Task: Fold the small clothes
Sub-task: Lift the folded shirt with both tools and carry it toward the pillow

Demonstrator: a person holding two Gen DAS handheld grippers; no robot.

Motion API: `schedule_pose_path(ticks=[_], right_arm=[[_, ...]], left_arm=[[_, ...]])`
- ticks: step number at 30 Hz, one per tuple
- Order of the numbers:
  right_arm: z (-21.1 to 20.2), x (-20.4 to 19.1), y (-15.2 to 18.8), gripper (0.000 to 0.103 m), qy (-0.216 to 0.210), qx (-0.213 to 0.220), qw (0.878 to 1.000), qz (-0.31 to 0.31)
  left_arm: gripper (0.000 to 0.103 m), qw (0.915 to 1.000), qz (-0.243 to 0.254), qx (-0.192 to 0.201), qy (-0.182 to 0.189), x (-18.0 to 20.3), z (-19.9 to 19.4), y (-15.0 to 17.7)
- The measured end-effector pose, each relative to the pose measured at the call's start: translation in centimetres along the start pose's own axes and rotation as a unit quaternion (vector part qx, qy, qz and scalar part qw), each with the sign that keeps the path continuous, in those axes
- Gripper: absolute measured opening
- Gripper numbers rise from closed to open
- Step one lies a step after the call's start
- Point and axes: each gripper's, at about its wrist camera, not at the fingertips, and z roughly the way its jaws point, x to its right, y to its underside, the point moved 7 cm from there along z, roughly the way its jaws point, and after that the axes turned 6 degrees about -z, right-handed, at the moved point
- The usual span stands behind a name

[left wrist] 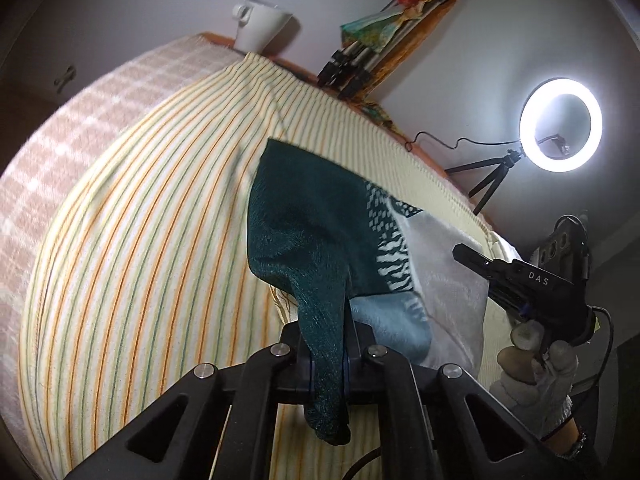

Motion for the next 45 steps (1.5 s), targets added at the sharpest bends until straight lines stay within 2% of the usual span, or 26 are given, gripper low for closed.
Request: schedule_pose_path(ticks=[13,20,24,27,29,31,34,37,43,44,45], right_arm=[[-2.6,-2.1,-1.7,0.005,0.004,0.022,0.999,-0.036],[-4.5,-2.3,-1.8,0.005,0.018,0.02,0.998,-0.064],[-4.8,0.2,-0.8,0.005,0.026,0.008,0.998,-0.054],[-4.8,2.3,0.0,0.014,0.02,-0.009,0.999,-0.033],[-5.4,4.3,0.2,0.047,0.031,-0.007,0.999,-0.016],[-6.0,6.0,0.4,0.055,0.026,0.005,1.0,0.005],[-5.4,7.8,1.2,0.055,0.001,-0.011,0.999,0.044],[-3.9,8.1,1.9,0.055,-0.003,-0.029,0.998,0.052],[-1.2,5.2,2.3,0.057,-0.04,-0.031,0.998,0.026],[-0.8,4.8,2.2,0.052,-0.039,-0.028,0.999,0.022],[-0.4,4.4,2.2,0.041,-0.027,-0.031,0.999,0.013]], left_arm=[[0.003,0.9989,0.034,0.024,0.02,3.0,-1.3,-0.7],[0.003,0.9969,0.071,0.014,0.032,5.9,-0.7,0.3],[0.003,0.9962,0.082,-0.012,0.027,6.0,0.4,2.1],[0.003,0.9962,0.081,-0.024,0.019,5.0,0.4,3.0],[0.003,0.9966,0.076,-0.031,0.011,3.8,0.5,3.5],[0.003,0.9968,0.069,-0.04,0.003,2.8,0.9,3.9],[0.003,0.9969,0.06,-0.052,-0.003,1.7,1.5,4.3],[0.003,0.9966,0.062,-0.053,-0.005,1.9,1.7,4.4],[0.003,0.9964,0.065,-0.054,-0.005,2.2,2.2,4.1],[0.003,0.9964,0.065,-0.053,-0.006,2.3,2.3,4.0],[0.003,0.9964,0.066,-0.053,-0.007,2.3,2.4,3.9]])
